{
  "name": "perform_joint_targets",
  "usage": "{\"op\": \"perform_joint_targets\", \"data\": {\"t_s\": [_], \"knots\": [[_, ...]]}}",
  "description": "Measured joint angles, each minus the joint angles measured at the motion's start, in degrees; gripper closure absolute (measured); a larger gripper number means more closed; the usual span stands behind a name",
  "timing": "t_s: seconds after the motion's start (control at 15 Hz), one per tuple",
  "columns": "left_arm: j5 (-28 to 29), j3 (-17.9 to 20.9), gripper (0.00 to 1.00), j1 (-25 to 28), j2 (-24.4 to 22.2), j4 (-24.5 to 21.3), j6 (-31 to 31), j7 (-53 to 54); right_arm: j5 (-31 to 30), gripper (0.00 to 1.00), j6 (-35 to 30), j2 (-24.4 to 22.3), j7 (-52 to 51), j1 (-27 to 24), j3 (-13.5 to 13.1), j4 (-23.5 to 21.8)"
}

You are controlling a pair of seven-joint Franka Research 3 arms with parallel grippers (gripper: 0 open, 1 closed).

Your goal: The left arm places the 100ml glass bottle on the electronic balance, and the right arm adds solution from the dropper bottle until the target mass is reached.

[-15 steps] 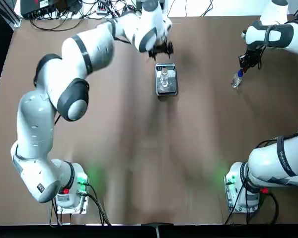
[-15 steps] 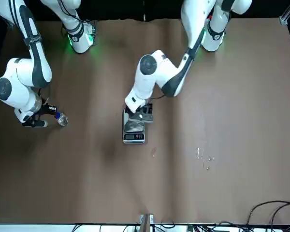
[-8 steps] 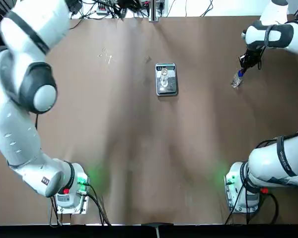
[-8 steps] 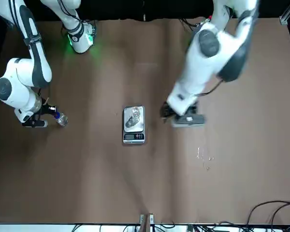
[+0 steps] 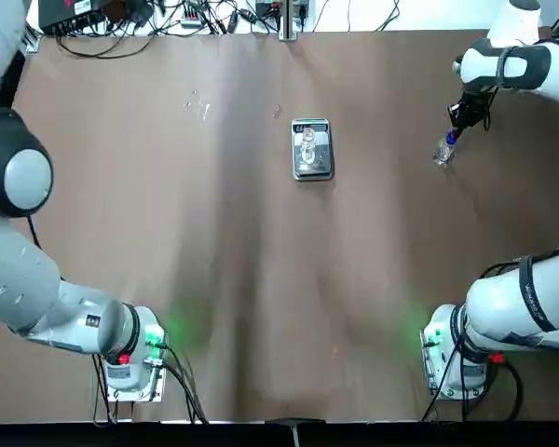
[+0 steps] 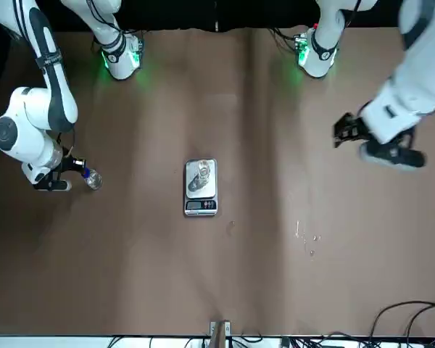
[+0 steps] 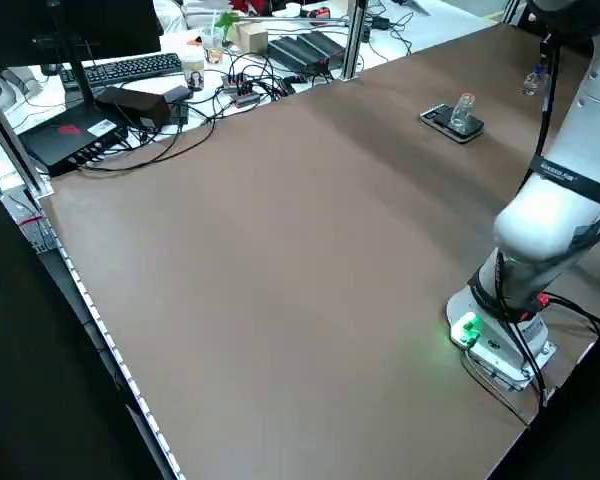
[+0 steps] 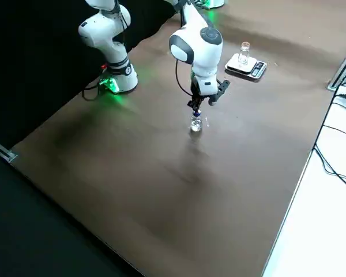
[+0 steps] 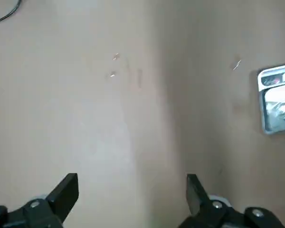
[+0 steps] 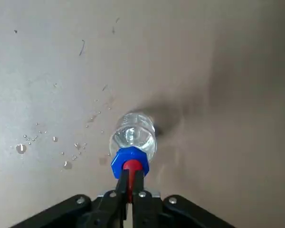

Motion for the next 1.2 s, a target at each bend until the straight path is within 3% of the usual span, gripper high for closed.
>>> {"op": "perform_joint_targets", "data": {"t_s": [0.33, 0.6, 0.93, 1.2], "knots": [[-0.1, -0.1, 0.0, 6.3, -3.2, -4.7, -1.6, 6.0, 0.0, 0.93, -0.1, 0.0, 0.0, 0.0, 0.0, 0.0], [-0.1, -0.2, 0.0, 6.2, -3.6, -5.7, -0.7, 6.0, 0.0, 0.89, -0.2, 0.0, -0.1, 0.0, 0.0, 0.0], [0.2, -0.2, 0.0, 8.1, -6.6, -10.5, 5.0, 5.9, 0.0, 0.89, -0.8, 0.0, -0.1, 0.0, 0.0, 0.3], [0.4, -0.3, 0.0, 7.9, -6.6, -10.4, 5.4, 5.7, 0.0, 0.89, -4.2, 0.0, -0.1, 0.0, 0.0, 2.6]]}}
